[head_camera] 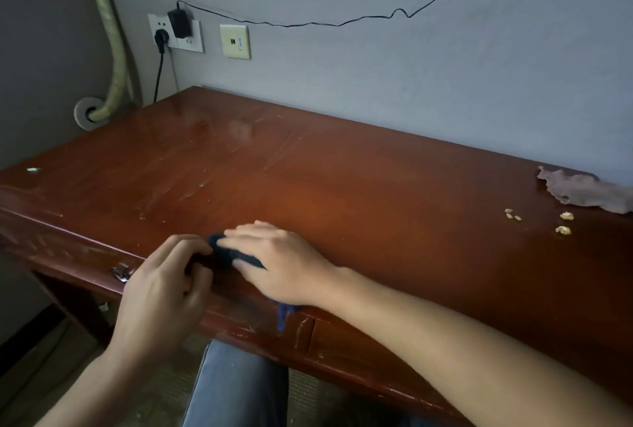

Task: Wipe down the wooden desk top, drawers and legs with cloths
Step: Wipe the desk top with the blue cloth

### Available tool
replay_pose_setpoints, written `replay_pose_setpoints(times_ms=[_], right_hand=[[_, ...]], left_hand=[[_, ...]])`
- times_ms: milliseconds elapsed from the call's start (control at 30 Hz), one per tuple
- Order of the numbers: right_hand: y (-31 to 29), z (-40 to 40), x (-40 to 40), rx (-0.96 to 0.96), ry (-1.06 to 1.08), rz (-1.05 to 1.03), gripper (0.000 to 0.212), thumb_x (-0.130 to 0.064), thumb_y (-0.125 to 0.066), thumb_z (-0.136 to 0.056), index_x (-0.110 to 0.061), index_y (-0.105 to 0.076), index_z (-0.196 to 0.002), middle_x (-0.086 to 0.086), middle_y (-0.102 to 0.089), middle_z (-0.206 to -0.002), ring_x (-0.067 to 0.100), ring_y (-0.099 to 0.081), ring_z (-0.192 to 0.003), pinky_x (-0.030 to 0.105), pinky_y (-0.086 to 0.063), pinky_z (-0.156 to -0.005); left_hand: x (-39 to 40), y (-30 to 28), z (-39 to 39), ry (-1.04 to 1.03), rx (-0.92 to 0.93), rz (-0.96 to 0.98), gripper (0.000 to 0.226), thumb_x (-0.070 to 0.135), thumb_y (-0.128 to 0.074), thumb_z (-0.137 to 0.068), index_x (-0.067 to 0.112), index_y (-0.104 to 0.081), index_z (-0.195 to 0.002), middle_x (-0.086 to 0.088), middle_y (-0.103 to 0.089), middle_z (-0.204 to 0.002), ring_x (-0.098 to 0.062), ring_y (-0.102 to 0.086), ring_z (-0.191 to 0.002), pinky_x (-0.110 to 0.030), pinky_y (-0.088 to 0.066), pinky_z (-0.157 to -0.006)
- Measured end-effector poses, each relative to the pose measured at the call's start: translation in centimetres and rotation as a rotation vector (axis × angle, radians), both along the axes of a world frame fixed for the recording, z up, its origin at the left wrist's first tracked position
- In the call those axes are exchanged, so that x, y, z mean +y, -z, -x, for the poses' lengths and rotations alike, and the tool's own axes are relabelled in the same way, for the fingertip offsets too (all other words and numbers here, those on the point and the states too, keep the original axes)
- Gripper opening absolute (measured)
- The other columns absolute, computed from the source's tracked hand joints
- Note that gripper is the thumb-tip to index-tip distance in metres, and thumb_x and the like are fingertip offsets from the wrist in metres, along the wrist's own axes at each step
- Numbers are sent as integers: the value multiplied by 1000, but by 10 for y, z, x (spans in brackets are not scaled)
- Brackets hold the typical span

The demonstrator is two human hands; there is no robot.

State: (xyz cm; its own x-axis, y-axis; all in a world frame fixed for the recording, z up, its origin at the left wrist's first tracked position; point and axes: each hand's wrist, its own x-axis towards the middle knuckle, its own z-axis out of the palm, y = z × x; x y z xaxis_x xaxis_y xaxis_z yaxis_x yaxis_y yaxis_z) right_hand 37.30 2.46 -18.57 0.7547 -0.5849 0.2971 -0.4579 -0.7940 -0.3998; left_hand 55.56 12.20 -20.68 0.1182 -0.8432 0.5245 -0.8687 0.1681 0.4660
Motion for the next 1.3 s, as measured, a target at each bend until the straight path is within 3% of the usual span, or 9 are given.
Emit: replay_pose_setpoints(times_ms=[133, 333, 500, 667, 833, 1000, 1133, 1200, 1300], right_hand=[[-3, 28, -19, 90, 29, 13, 39, -25, -58, -102, -22, -61, -141, 1, -58, -146, 17, -51, -137, 30, -31, -121], [-12, 35, -100, 109, 586, 69, 34, -24, -49, -105, -16, -60, -136, 2, -59, -142, 29, -54, -128, 35, -42, -102], [4, -8, -14, 44, 192, 81, 39, -20, -55, -101, -10, -62, -137, 11, -61, -141, 30, -53, -130, 36, -34, -116], [-1, 33, 17, 102, 44, 73, 41, -24, -54, -104, -18, -57, -145, 2, -54, -150, 14, -44, -141, 23, -21, -123], [2, 155, -72, 90, 692, 65, 36, -23, -52, -103, -17, -61, -138, 4, -59, -144, 25, -54, -133, 28, -37, -110], [-1, 208, -102, 139, 1023, 26, 43, -23, -47, -106, -10, -51, -146, 14, -53, -148, 35, -51, -132, 39, -40, -109], [3, 101, -61, 83, 729, 81, 40, -22, -48, -101, -7, -60, -136, 15, -60, -139, 36, -56, -127, 36, -38, -109], [3, 40, -22, 32, 427, 110, 42, -27, -45, -99, -8, -65, -130, 12, -64, -133, 32, -59, -123, 33, -37, -108], [-10, -15, 29, 53, -73, -40, 31, -20, -56, -102, -16, -63, -132, 1, -62, -135, 18, -56, -126, 30, -44, -108]], left_hand=[[0, 1, 3, 16, -144, 15, 20, 14, -60, -92, 14, -71, -109, 5, -65, -115, -18, -64, -97, -29, -52, -70], [6, 3, -10, 183, -55, -47, 31, 3, -61, -91, 16, -79, -113, 8, -69, -126, -10, -65, -119, -33, -56, -99], [-9, -12, -21, 53, 406, -31, 41, -11, -56, -91, 25, -73, -94, 14, -71, -105, -7, -67, -101, -31, -54, -85], [-28, -6, -7, 167, 56, -55, 32, 14, -54, -95, 18, -70, -122, 7, -65, -127, -15, -60, -120, -36, -50, -102], [-39, -8, 25, 163, -416, -355, 80, 67, -7, -99, 23, -16, -165, 4, -8, -172, -14, 1, -159, -42, -2, -130], [-13, -16, 52, 458, -459, -363, 75, 66, -2, -101, 26, -3, -165, 7, 7, -171, -9, 18, -156, -36, 8, -128], [7, -29, 52, 623, -79, -191, 51, 47, -32, -108, 20, -73, -119, 8, -70, -130, -8, -62, -123, -36, -50, -102], [7, -32, 35, 478, 66, 3, 39, 38, -42, -107, 17, -69, -90, 8, -67, -89, -13, -66, -82, -41, -53, -71], [3, -38, 3, 244, 162, 155, 19, 27, -48, -102, 20, -62, -91, 12, -59, -86, -10, -61, -79, -37, -51, -66]])
